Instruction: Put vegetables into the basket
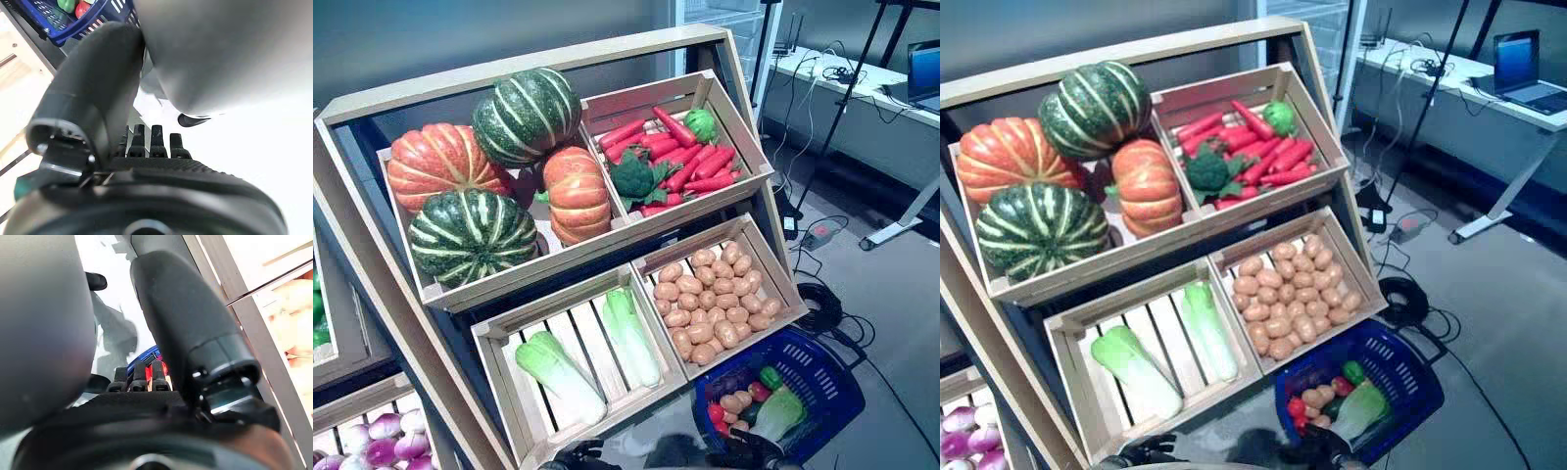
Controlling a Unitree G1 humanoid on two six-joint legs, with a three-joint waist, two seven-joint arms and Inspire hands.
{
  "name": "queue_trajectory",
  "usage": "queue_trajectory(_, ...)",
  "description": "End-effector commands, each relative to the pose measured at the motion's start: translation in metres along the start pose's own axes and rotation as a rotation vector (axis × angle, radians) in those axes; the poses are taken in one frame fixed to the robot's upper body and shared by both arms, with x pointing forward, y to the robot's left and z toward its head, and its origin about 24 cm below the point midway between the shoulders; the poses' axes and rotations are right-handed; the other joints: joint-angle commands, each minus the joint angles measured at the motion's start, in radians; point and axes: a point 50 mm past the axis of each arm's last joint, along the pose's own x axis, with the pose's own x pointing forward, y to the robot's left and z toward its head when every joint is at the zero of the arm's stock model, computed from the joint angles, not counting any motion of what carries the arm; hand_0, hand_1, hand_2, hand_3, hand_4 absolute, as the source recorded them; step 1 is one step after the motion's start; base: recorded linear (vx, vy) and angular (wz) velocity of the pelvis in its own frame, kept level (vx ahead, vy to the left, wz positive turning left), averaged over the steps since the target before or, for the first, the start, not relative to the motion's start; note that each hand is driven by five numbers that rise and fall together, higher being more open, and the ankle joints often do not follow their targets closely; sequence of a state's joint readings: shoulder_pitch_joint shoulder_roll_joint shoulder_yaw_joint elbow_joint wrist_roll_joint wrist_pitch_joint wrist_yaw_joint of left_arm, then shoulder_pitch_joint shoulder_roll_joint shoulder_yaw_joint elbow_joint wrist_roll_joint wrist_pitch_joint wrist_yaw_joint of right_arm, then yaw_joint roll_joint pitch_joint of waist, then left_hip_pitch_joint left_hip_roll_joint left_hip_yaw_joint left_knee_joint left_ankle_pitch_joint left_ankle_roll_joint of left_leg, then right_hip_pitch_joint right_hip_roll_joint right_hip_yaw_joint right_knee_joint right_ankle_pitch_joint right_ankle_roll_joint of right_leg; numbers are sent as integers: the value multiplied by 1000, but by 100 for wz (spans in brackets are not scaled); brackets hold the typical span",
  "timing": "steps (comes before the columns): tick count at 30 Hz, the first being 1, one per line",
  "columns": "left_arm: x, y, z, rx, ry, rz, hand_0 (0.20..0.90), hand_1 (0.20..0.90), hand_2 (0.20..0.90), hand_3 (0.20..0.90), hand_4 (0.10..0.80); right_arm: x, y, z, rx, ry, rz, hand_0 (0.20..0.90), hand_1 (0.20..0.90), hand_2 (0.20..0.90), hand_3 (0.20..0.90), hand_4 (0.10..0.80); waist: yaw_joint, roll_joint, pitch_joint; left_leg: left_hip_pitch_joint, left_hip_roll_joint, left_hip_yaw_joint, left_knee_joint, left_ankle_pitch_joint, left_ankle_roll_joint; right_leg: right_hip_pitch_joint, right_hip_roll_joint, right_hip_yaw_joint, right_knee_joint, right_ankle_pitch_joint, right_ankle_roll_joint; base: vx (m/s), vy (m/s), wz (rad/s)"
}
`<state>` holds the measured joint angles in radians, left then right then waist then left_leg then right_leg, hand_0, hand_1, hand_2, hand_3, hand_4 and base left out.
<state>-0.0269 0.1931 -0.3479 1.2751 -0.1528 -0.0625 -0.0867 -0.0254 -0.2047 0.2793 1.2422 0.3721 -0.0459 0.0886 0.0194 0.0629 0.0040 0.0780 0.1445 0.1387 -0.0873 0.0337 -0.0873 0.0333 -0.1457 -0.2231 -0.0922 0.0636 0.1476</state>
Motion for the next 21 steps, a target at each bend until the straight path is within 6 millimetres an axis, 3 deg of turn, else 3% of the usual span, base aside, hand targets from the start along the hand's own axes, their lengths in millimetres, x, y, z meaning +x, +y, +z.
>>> queue_trajectory(1,3,0,30,38,-110,1,900,900,900,900,800,4,11,15,40,-45,48,900,900,900,900,800,2,-69,6,-42,-30,-74,0,1,20,30,-31,11,5,-4,-20,0,0,0)
queue_trajectory(10,3,0,41,154,-151,-6,900,900,900,900,800,4,12,18,26,-51,51,900,900,900,900,800,-2,-71,13,-43,-32,-70,0,2,23,24,-28,18,5,-1,-18,0,0,0)
queue_trajectory(13,3,-3,48,109,-192,-58,900,900,900,900,800,4,10,19,15,-45,47,900,900,900,900,800,-4,-69,17,-45,-34,-71,0,1,25,21,-24,22,5,0,-19,0,0,0)
queue_trajectory(17,-3,-9,81,112,-338,-207,900,900,900,900,800,4,9,23,13,-57,48,900,900,900,900,800,-6,-68,29,-56,-34,-70,0,4,23,8,-21,26,5,6,-18,0,0,0)
queue_trajectory(21,-23,-24,127,267,-538,-369,900,900,900,900,800,3,5,33,-1,-83,47,900,900,900,900,800,-6,-58,49,-77,-33,-66,0,9,25,-16,-18,30,5,13,-18,-45,42,-3)
